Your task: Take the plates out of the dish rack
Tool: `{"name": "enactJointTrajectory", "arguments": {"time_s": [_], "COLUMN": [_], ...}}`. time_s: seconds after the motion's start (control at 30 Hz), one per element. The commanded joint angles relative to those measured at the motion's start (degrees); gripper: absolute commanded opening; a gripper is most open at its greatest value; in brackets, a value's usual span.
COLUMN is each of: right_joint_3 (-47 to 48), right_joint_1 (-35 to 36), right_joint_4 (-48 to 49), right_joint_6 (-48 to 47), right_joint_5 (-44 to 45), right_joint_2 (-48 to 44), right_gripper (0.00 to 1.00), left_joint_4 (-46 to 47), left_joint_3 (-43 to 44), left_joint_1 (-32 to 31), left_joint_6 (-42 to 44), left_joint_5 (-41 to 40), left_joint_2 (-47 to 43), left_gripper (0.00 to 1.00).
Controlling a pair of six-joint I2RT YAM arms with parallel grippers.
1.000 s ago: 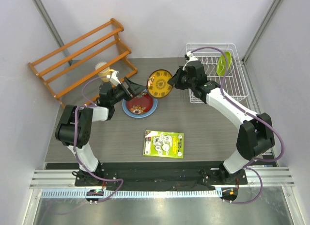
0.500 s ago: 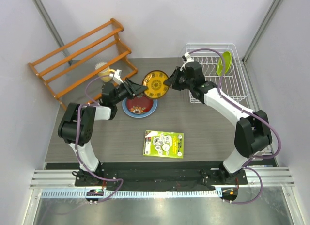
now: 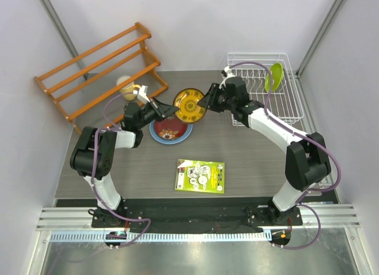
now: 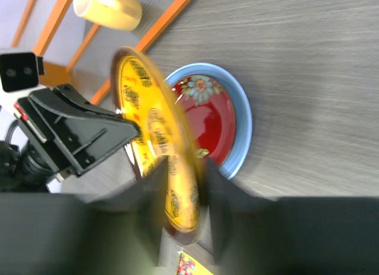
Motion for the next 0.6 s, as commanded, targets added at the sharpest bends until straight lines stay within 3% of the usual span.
{"name": "enactJointTrajectory", "arguments": {"time_s": [0.0,0.13,0.33,0.57], "right_joint_3": [0.26,0.26,-0.53,-1.85], "right_joint_1": [0.55,0.37,-1.21,-3.14], "right_joint_4": [5.05,3.82,-1.89,-3.22], "right_joint_6": [1.37,-0.21,-3.55,-4.96], "right_joint_5": [-3.6,-1.05,4.39,4.84], "right_joint_2": [-0.76,-1.11,-2.69,-3.93], "right_gripper": [0.43,0.58,0.6,0.61], "left_joint_4": [0.93,-0.04,-8.55,-29.65], "left_joint_3": [-2.16,-2.95,-4.01,-1.73], "left_joint_1": [0.23,0.66,3.04,4.18], "left_joint_6": [4.66,5.28,10.71,21.88], "left_joint_5": [-1.87,-2.49,-4.33,-10.04], "left_joint_2": [-2.71,-4.03,-7.72,-11.85], "left_gripper": [0.0,0.0,0.0,0.0]}}
